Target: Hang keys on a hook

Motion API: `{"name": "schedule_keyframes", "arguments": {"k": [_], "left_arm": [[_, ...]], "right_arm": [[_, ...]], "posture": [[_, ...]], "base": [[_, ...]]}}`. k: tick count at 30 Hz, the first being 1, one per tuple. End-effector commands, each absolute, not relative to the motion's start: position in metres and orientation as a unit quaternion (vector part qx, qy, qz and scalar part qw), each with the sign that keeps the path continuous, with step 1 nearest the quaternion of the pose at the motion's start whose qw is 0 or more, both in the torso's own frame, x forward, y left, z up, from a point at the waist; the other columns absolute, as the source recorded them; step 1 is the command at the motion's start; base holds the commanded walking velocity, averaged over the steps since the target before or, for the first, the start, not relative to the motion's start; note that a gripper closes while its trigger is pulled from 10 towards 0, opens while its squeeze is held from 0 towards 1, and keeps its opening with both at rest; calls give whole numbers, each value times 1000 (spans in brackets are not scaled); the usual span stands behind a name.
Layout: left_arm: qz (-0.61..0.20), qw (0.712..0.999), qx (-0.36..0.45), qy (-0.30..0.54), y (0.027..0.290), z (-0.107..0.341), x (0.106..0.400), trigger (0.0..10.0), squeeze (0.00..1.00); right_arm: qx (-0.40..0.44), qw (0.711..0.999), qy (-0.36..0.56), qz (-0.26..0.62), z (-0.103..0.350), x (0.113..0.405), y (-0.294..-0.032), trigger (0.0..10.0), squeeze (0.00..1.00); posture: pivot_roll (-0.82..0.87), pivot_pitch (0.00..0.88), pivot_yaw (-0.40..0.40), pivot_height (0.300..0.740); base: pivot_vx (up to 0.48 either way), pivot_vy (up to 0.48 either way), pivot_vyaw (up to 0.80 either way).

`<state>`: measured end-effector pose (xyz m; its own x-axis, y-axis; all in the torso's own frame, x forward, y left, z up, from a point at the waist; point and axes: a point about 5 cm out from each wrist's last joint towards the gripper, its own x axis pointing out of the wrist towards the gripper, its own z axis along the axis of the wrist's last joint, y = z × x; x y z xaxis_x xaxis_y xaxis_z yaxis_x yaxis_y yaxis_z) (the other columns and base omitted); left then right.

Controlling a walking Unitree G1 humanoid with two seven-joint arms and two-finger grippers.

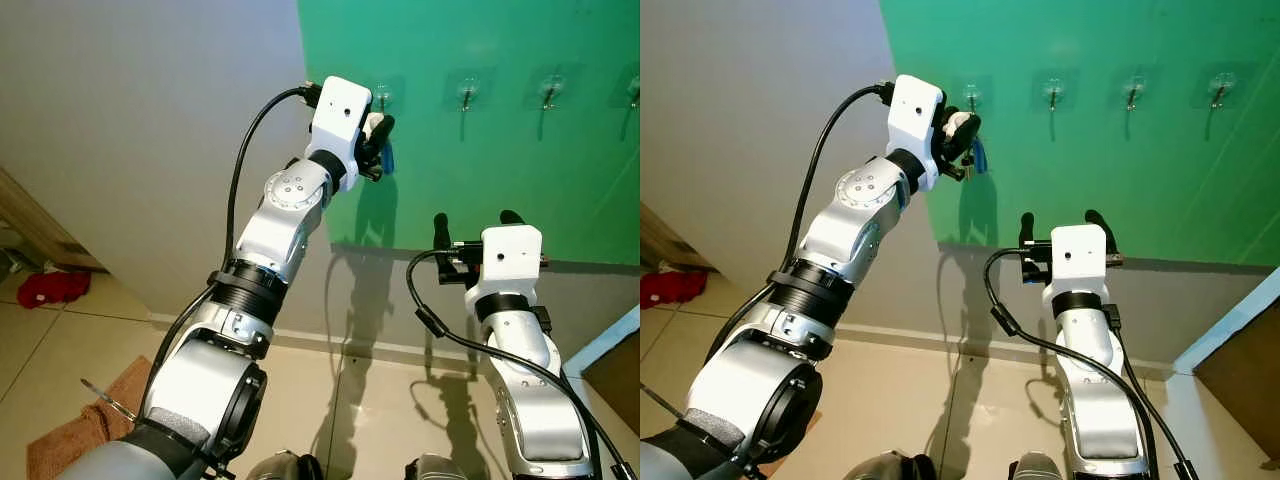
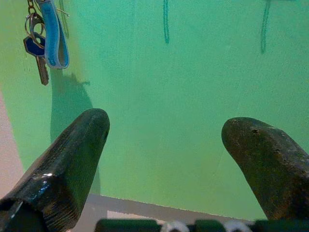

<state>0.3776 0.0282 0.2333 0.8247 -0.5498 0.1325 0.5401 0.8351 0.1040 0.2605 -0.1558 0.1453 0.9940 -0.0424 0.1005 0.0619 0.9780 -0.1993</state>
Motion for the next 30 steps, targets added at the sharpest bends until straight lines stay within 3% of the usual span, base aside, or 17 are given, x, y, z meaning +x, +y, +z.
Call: {"name": "schedule_keyframes", "arguments": {"k": [1,19,30], "left_arm": [[-283,953,33,-101,32,246,379,0,0],[-264,956,52,-115,37,268,398,0,0],[-253,962,62,-82,41,242,405,0,0]], "right_arm": [[-99,994,-43,-16,142,260,-151,10000,141],[-98,994,-43,-17,142,260,-150,10000,137],[-97,994,-39,-16,141,261,-150,10000,145]], "posture": [[-214,17,131,740],[-220,22,137,740],[-229,33,143,740]], "base": [[0,0,0],[0,0,0],[0,0,0]]}}
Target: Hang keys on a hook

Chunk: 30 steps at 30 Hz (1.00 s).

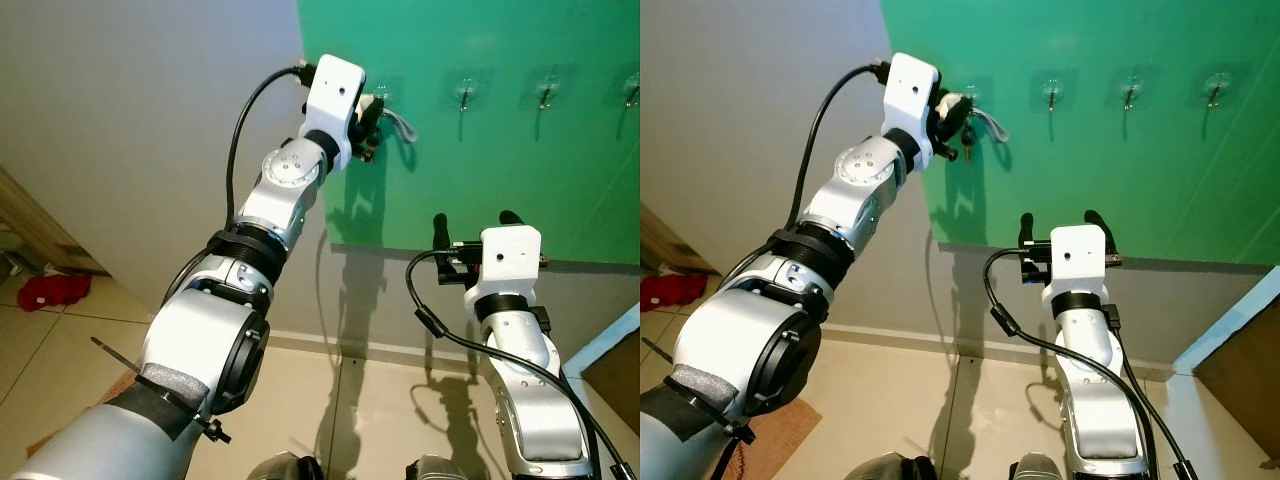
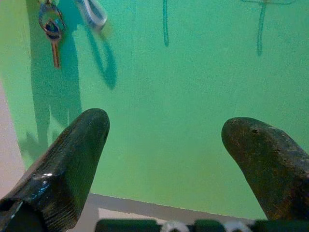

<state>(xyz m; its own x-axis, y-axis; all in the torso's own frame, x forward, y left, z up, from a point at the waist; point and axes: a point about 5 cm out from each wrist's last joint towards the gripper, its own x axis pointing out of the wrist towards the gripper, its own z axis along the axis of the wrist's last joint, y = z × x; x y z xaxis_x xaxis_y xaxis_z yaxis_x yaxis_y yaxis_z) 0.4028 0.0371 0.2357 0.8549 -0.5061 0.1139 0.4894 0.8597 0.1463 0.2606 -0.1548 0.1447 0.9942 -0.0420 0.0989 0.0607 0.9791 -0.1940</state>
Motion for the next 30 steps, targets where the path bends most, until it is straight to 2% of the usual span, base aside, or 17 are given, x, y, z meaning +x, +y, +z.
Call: {"name": "schedule_keyframes", "arguments": {"k": [1,18,30], "left_arm": [[-253,962,65,-76,41,239,405,0,0],[-248,965,74,-48,53,214,405,0,0],[-235,965,73,-86,59,229,407,0,0]], "right_arm": [[-97,994,-39,-17,141,260,-150,10000,141],[-96,995,-34,-18,139,260,-150,10000,141],[-97,995,-32,-19,138,259,-150,10000,137]], "posture": [[-229,33,143,740],[-223,34,146,740],[-221,37,145,740]], "base": [[0,0,0],[0,0,0],[0,0,0]]}}
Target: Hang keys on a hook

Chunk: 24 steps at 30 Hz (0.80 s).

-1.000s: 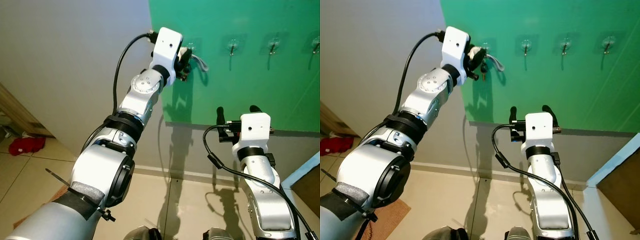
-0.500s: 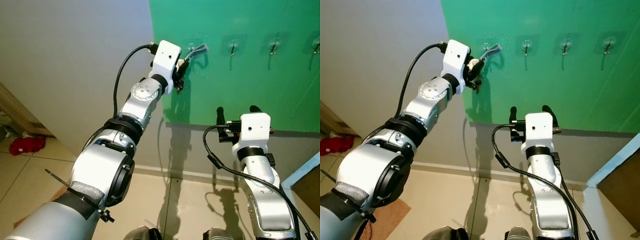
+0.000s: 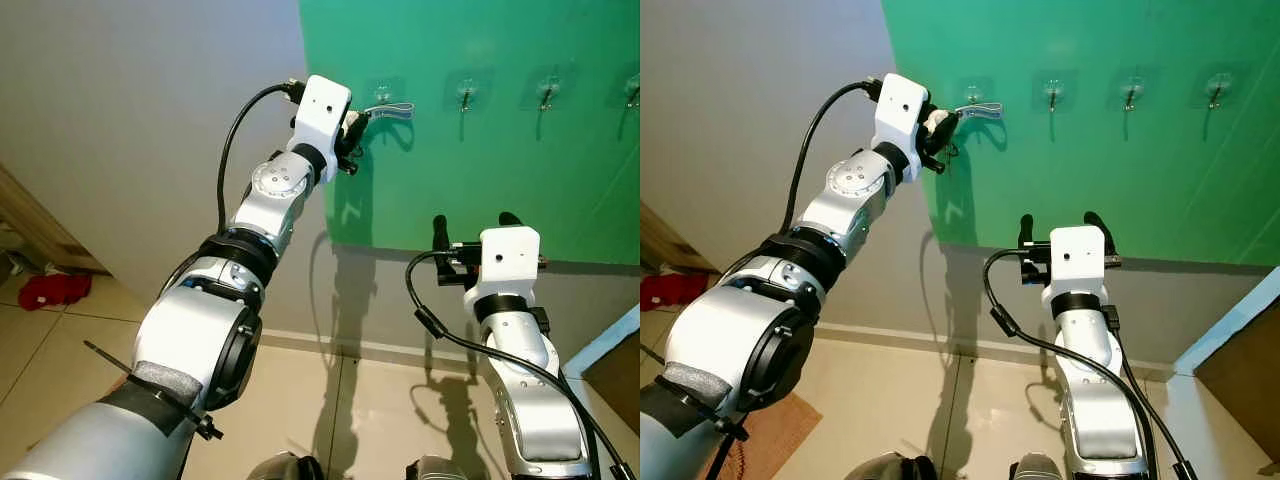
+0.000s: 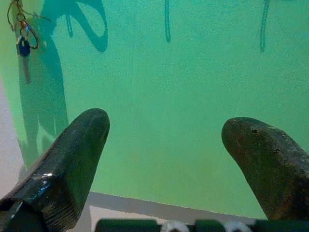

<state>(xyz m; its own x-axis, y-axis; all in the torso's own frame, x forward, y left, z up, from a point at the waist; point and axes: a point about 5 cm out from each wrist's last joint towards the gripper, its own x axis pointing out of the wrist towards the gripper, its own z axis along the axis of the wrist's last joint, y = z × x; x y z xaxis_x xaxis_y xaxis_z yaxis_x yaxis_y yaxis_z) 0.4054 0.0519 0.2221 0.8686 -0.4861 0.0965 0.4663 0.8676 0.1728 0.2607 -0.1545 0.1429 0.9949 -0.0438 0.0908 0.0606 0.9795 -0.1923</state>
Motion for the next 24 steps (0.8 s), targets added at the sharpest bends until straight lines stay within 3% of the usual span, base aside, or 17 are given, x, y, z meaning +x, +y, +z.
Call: {"name": "schedule_keyframes", "arguments": {"k": [1,24], "left_arm": [[-235,966,72,-87,60,230,407,0,0],[-227,966,72,-98,67,229,407,0,0]], "right_arm": [[-97,995,-32,-18,138,259,-150,10000,137],[-100,995,-26,-14,135,259,-150,10000,141]], "posture": [[-221,37,145,740],[-218,24,138,740]], "base": [[0,0,0],[0,0,0]]}}
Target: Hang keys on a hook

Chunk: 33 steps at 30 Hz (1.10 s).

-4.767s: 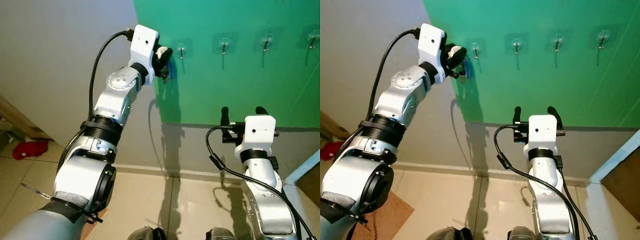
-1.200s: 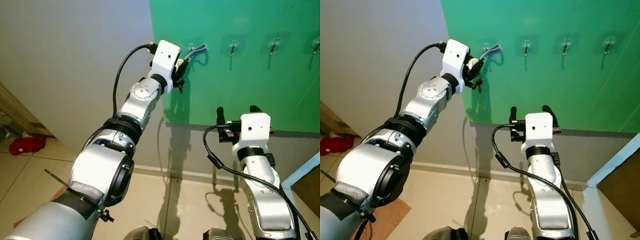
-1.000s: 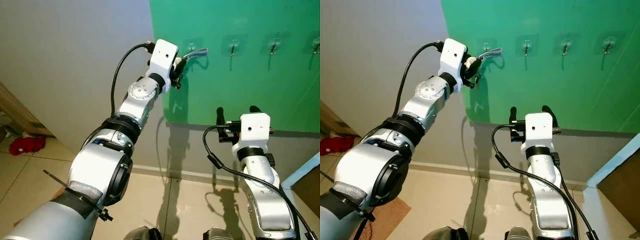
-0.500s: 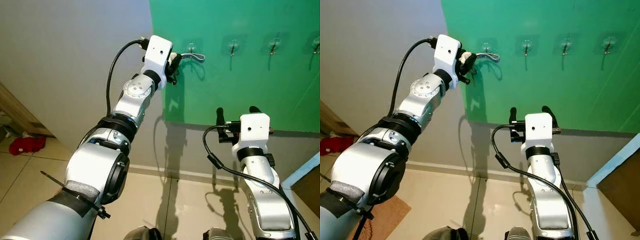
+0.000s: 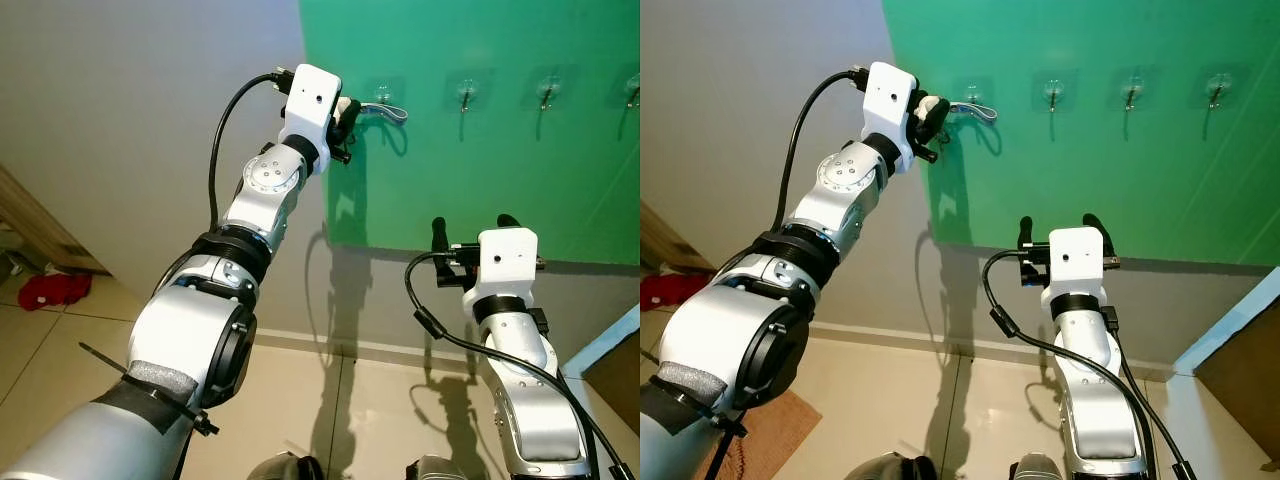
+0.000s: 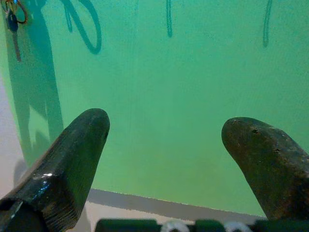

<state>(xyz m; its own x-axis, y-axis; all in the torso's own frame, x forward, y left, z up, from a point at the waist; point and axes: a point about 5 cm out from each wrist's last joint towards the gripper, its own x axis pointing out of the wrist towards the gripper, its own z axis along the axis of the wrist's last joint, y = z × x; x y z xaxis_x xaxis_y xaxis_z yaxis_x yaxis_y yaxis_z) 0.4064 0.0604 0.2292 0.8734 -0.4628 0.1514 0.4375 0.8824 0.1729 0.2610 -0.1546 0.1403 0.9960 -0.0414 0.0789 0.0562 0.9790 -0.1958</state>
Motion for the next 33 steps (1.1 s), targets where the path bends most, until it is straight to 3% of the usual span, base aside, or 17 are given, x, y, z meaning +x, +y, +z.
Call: {"name": "schedule_keyframes", "arguments": {"k": [1,18,33], "left_arm": [[-229,966,72,-96,67,226,406,0,0],[-220,963,20,-157,62,260,406,0,0],[-233,954,20,-185,57,273,401,0,0]], "right_arm": [[-100,995,-26,-13,135,259,-150,10000,145],[-101,994,-26,-11,134,260,-149,10000,137],[-100,995,-25,-11,134,259,-149,10000,141]], "posture": [[-218,24,138,740],[-216,17,136,740],[-214,24,135,740]], "base": [[0,0,0],[0,0,0],[0,0,0]]}}
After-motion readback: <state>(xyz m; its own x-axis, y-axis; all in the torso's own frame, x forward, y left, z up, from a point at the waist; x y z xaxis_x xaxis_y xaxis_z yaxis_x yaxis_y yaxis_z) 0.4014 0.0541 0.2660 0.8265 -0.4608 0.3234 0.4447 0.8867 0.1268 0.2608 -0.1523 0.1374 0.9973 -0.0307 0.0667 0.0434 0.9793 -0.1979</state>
